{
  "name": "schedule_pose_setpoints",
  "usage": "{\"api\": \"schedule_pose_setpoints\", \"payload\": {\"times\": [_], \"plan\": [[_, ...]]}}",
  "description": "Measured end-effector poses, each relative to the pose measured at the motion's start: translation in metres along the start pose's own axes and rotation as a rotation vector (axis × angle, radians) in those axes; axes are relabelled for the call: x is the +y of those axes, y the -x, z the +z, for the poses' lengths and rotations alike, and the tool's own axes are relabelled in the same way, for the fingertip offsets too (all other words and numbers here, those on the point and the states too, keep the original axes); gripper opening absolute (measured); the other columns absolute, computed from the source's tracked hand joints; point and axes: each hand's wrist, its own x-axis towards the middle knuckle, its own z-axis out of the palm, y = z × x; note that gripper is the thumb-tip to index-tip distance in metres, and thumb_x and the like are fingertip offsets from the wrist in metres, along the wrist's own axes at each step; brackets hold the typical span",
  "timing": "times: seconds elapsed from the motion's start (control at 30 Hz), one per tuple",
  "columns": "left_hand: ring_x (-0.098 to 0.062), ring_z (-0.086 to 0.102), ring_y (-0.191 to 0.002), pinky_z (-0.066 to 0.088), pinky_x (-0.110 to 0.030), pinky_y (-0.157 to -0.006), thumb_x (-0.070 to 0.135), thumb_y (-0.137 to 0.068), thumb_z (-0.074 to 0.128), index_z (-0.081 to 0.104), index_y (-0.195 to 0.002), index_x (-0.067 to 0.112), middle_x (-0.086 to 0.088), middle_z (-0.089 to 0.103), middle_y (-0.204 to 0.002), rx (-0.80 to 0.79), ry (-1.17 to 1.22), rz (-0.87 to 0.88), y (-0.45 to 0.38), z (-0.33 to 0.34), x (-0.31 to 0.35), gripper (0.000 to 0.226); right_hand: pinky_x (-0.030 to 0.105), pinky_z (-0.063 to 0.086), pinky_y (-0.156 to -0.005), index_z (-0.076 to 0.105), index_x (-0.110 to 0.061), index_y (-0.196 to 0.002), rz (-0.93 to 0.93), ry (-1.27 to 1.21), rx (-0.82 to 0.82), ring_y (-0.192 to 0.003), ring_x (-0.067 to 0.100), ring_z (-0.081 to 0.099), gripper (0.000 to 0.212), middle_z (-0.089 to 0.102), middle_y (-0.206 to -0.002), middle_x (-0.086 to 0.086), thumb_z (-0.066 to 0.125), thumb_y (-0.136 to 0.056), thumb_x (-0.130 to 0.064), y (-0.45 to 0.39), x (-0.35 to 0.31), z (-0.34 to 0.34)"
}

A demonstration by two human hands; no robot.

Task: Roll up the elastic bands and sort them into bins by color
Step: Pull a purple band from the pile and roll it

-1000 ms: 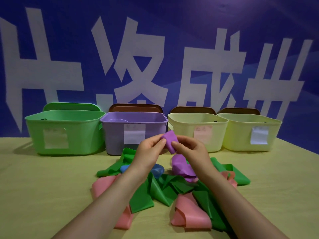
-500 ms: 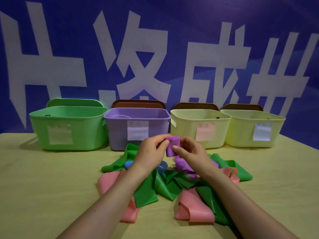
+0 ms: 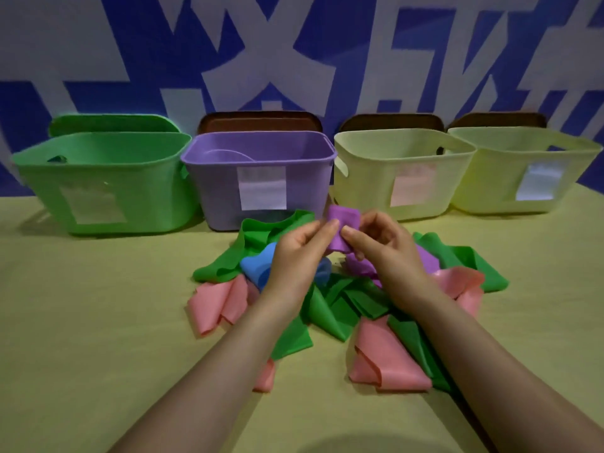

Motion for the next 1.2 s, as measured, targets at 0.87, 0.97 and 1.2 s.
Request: {"api": "schedule_pose_setpoints", "payload": {"times": [0.87,0.97,1.2], "plan": [[-0.009,0.054,-0.056,0.034,-0.016,-0.044,0.011,-0.092,0.058,0.063,-0.076,0.016,0.000,0.062,-0.066,0.208,0.035,-0.639,-0.118,-0.035,0.248,0.017,0.015,0.044,-0.057,0.058,-0.008,-0.081,0.609,0.021,-0.259,-0.057,0.004,0.054,0.011,0.058,-0.064,0.000,0.063,-0.089,-0.002,-0.181,-0.166,0.084],[-0.011,0.055,-0.067,0.037,-0.010,-0.049,0.010,-0.090,0.059,0.062,-0.084,0.014,-0.001,0.063,-0.078,0.215,-0.540,-0.520,-0.140,-0.082,0.237,0.009,0.017,0.046,-0.056,0.058,-0.010,-0.076,0.713,0.172,-0.153,-0.059,0.012,0.056,0.017,0.059,-0.065,0.004,0.061,-0.091,-0.003,-0.204,-0.128,0.103],[-0.015,0.058,-0.096,0.045,-0.023,-0.083,0.016,-0.091,0.057,0.066,-0.101,0.016,0.000,0.063,-0.104,0.018,-1.053,-0.336,-0.194,-0.160,0.191,0.014,0.030,0.051,-0.062,0.054,-0.012,-0.056,0.938,0.518,-0.113,-0.058,0.019,0.052,0.032,0.055,-0.058,0.007,0.067,-0.085,-0.006,-0.234,-0.011,0.135]]}}
